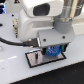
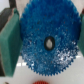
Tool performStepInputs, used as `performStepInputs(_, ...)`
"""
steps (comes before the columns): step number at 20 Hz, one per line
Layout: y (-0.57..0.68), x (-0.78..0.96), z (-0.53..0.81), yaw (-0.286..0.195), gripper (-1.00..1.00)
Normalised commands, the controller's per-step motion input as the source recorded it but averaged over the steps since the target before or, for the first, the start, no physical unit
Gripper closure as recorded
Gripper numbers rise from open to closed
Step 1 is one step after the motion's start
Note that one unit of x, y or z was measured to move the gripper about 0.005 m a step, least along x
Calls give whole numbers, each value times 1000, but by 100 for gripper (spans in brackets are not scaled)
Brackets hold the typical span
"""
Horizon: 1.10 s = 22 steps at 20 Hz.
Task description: Insert the blue gear onto the right peg, followed by the red gear
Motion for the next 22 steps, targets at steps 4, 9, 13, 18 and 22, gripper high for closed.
performStepInputs(4,1,93,-203,0,100)
performStepInputs(9,27,50,-86,0,-100)
performStepInputs(13,42,-29,70,0,-100)
performStepInputs(18,100,-104,322,0,-100)
performStepInputs(22,93,-184,447,0,-100)
